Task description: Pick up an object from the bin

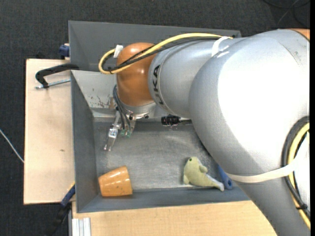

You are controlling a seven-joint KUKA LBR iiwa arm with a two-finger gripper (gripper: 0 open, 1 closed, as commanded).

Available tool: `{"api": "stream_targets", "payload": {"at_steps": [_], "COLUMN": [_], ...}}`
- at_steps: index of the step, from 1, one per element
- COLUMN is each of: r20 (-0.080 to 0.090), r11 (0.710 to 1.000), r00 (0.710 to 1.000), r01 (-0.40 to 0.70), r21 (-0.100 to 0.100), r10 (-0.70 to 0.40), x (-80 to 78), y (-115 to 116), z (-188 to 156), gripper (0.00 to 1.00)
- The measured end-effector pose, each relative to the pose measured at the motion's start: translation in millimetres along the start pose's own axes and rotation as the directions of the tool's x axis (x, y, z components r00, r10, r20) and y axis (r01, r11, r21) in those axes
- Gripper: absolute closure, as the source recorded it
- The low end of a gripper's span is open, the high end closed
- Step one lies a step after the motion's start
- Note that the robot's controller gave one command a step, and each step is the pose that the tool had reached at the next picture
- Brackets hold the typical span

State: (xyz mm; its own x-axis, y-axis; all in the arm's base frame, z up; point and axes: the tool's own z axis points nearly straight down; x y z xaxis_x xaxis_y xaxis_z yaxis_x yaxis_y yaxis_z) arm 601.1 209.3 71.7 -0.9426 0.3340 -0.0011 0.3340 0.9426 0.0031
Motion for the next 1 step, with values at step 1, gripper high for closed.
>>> {"api": "stream_targets", "payload": {"at_steps": [1], "r20": [0.002], "r11": [1.000], "r00": [1.000], "r01": [0.000], "r21": [-0.003], "r10": [0.000], "x": [-0.6], "y": [1.0], "z": [-2.1], "gripper": [1.00]}}
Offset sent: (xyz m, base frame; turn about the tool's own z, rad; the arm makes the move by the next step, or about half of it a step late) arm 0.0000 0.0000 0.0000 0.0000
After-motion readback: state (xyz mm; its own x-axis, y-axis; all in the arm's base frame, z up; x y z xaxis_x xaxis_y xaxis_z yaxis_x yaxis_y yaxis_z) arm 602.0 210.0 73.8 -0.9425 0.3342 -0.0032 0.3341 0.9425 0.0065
